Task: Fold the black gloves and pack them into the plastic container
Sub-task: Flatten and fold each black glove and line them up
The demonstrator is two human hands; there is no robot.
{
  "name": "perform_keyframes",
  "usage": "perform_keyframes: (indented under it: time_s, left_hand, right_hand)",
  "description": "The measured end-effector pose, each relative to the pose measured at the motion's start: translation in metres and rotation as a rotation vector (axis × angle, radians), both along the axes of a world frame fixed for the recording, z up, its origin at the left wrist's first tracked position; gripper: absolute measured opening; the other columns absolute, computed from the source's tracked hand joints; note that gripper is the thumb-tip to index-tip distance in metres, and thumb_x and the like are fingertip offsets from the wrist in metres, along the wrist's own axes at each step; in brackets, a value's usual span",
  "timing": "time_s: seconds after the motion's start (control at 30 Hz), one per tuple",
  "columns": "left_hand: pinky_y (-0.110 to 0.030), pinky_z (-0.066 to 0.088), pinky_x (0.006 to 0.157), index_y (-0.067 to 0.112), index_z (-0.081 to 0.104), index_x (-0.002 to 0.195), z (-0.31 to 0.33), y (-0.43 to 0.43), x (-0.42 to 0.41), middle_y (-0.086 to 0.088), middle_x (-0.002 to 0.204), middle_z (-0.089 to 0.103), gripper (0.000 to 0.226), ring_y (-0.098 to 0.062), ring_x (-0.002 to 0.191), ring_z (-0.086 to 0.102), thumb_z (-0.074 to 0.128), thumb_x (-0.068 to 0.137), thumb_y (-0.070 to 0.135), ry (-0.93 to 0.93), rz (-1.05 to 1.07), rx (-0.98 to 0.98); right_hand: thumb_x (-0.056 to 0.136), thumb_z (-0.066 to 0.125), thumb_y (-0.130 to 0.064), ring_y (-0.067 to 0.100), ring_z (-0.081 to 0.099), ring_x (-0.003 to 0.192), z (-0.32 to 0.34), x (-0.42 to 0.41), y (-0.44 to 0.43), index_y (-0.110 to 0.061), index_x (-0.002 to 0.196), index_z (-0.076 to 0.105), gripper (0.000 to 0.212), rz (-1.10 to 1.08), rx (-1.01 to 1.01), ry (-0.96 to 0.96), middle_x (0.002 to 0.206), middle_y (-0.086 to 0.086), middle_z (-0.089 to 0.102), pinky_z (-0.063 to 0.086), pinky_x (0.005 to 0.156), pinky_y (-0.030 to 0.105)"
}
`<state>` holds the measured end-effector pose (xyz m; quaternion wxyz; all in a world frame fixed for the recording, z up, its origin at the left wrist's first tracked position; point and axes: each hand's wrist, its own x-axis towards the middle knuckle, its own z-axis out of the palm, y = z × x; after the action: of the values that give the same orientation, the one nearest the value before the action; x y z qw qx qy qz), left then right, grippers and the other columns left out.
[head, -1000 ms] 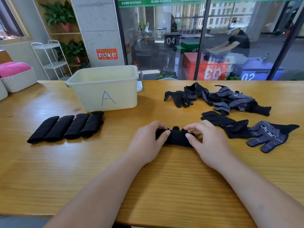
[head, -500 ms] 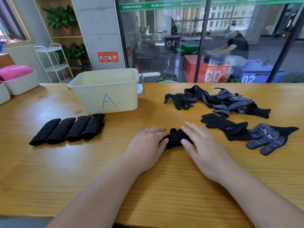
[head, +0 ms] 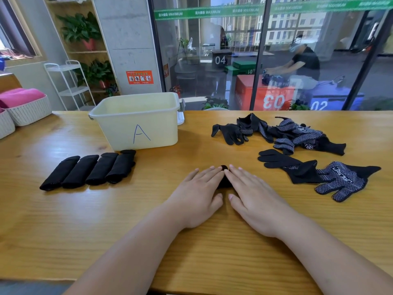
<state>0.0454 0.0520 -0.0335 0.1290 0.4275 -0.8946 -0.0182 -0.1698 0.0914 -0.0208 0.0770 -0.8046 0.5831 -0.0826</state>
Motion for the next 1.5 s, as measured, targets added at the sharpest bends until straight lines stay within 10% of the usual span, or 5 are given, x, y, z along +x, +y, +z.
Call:
perform_keyframes:
  time_s: [0.3,0.67,1.17,1.5]
  left_hand:
    - [-0.035,0.019,0.13,0.024,0.046,0.159,0.007,-0.004,0.014,0.008,0.164,0.045,0.05,-0.012,0.155,0.031,0.043,0.111,0.04,0.21,0.21,-0.037]
    - [-0.037,0.046,0.102,0.03,0.068,0.129,0.01,-0.011,0.041,0.012,0.126,0.062,0.028,-0.015,0.119,0.055,0.059,0.103,0.032,0.383,0.476,-0.121]
    - [-0.041,0.042,0.112,0.022,0.076,0.119,0.001,-0.015,0.145,0.006,0.124,0.069,0.033,-0.021,0.122,0.059,0.05,0.1,0.022,0.242,0.634,-0.289]
    - [-0.044,0.046,0.113,0.013,0.076,0.11,-0.011,-0.024,0.163,0.002,0.125,0.072,0.048,-0.022,0.122,0.064,0.035,0.095,0.033,0.323,0.748,-0.257]
  right_hand:
    - [0.108,0.048,-0.048,0.008,0.052,0.127,0.014,0.0,-0.019,-0.04,0.127,0.071,0.03,-0.102,-0.194,-0.208,0.136,-0.023,0.058,0.045,0.103,0.033]
    - [0.097,0.071,-0.054,0.004,0.063,0.086,0.028,0.049,-0.046,-0.034,0.121,0.072,0.031,-0.166,-0.014,-0.347,0.097,-0.016,0.069,0.049,0.069,0.024]
    - [0.107,0.056,-0.025,0.023,0.064,0.122,0.017,0.188,-0.088,-0.021,0.133,0.073,0.031,-0.083,-0.098,-0.416,0.134,0.002,0.069,0.054,0.102,0.034]
    - [0.107,0.044,-0.01,0.032,0.056,0.107,0.014,0.247,-0.106,-0.007,0.125,0.067,0.03,-0.078,-0.029,-0.311,0.112,0.009,0.05,0.047,0.088,0.036]
